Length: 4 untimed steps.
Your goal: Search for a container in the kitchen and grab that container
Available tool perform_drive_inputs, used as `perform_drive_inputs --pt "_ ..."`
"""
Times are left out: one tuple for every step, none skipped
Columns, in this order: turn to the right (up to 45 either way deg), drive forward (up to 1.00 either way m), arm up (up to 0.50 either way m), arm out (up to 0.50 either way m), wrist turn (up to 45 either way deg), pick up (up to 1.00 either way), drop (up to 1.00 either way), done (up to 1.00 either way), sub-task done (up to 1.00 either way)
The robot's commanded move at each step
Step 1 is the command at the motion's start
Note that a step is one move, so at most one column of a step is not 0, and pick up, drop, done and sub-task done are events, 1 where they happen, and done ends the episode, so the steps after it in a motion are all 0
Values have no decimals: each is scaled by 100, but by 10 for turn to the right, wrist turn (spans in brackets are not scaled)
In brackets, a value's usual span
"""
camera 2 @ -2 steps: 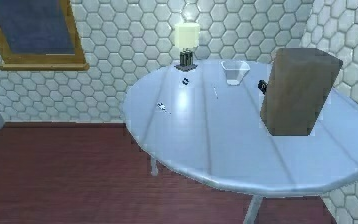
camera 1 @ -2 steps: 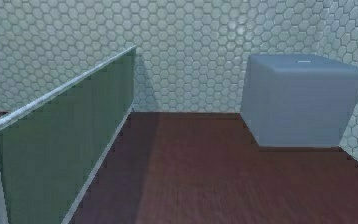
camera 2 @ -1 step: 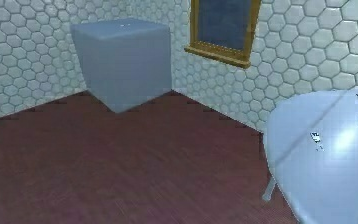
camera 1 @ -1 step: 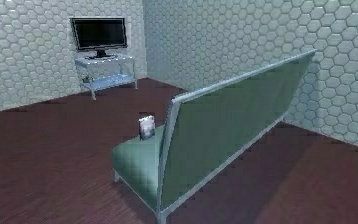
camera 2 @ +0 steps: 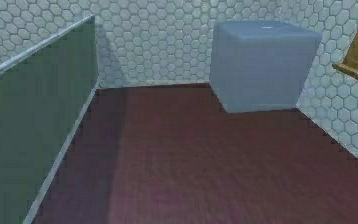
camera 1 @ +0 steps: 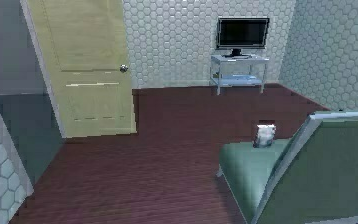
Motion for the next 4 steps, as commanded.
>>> perform_drive_inputs --pt "0 90 0 0 0 0 0 0 0" --pt "-390 0 0 0 0 0 0 0 0" --pt "0 100 0 0 0 0 0 0 0" --pt "-30 0 0 0 0 0 0 0 0"
